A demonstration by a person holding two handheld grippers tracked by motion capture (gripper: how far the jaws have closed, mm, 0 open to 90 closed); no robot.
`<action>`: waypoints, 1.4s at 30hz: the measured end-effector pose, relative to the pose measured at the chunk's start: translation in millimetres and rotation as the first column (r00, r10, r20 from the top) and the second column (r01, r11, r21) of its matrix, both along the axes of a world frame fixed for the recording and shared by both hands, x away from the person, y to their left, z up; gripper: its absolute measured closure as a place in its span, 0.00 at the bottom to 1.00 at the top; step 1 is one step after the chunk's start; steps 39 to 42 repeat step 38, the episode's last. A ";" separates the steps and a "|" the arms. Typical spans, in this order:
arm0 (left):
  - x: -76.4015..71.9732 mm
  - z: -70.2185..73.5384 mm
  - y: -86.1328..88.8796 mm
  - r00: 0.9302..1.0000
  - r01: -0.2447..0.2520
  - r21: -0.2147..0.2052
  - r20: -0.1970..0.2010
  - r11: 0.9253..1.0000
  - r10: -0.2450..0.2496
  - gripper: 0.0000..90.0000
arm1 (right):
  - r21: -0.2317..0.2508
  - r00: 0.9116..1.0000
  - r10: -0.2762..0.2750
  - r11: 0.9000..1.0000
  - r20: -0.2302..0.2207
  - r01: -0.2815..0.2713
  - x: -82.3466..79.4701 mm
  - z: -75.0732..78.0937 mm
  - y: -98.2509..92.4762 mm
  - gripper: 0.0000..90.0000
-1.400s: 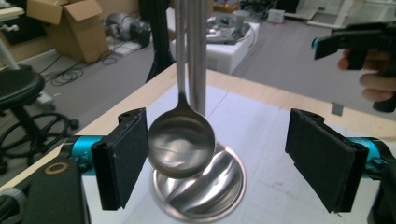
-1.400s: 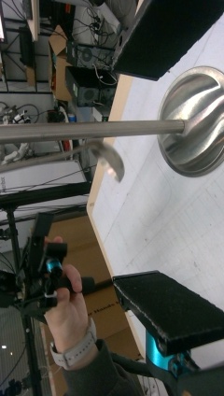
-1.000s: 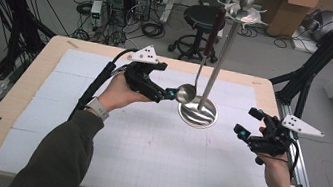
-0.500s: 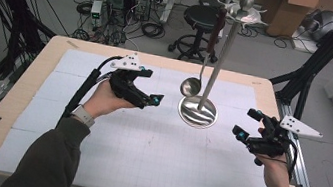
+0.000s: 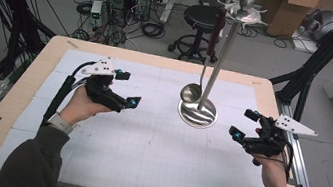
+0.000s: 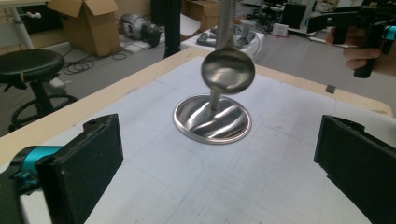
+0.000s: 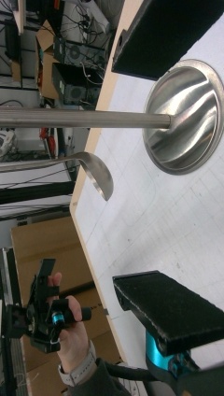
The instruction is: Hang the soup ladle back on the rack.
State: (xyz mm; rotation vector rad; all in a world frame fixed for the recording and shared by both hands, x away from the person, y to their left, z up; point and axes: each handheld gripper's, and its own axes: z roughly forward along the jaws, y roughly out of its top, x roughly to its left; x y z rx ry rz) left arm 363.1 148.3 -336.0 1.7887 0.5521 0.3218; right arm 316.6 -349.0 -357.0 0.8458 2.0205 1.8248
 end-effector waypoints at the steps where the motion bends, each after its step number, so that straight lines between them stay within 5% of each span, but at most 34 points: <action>1: -1.8 -1.2 3.1 1.000 -0.003 0.000 0.003 1.000 0.003 0.02 | -0.002 1.000 0.000 1.000 0.001 0.000 0.2 -0.2 0.4 0.00; 6: -17.8 -11.8 22.0 1.000 -0.016 -0.043 0.022 0.999 0.017 0.02 | -0.012 1.000 0.000 1.000 0.001 0.000 0.2 -0.8 2.0 0.00; 13: -30.1 -20.4 45.6 0.998 -0.069 -0.025 0.004 0.997 0.069 0.02 | -0.027 1.000 -0.011 1.000 0.001 0.011 1.6 -1.9 2.4 0.00; 15: -34.4 -22.5 50.9 0.993 -0.116 0.005 0.026 0.993 0.115 0.02 | -0.031 1.000 -0.019 0.999 -0.002 0.019 2.4 -2.9 3.1 0.00; 23: -43.8 -35.0 78.5 0.982 -0.184 -0.086 0.038 0.979 0.188 0.02 | -0.054 0.999 -0.025 0.998 -0.024 0.023 6.9 -10.0 4.6 0.00; 25: -45.1 -38.7 83.6 0.976 -0.217 -0.076 0.012 0.973 0.219 0.02 | -0.056 0.999 -0.030 0.998 -0.030 0.028 7.4 -10.8 4.2 0.00; 30: -57.6 -43.4 98.9 0.964 -0.261 -0.074 0.023 0.962 0.264 0.02 | -0.060 0.999 -0.049 0.997 -0.025 0.047 7.4 -12.1 3.4 0.00; 36: -63.8 -36.9 102.9 0.961 -0.257 -0.135 0.072 0.957 0.268 0.02 | -0.053 0.998 -0.053 0.997 -0.016 0.052 6.0 -10.8 2.7 0.00; 42: -62.9 -37.5 103.0 0.961 -0.256 -0.130 0.067 0.958 0.266 0.02 | -0.052 0.998 -0.058 0.997 -0.016 0.057 6.4 -11.0 2.5 0.00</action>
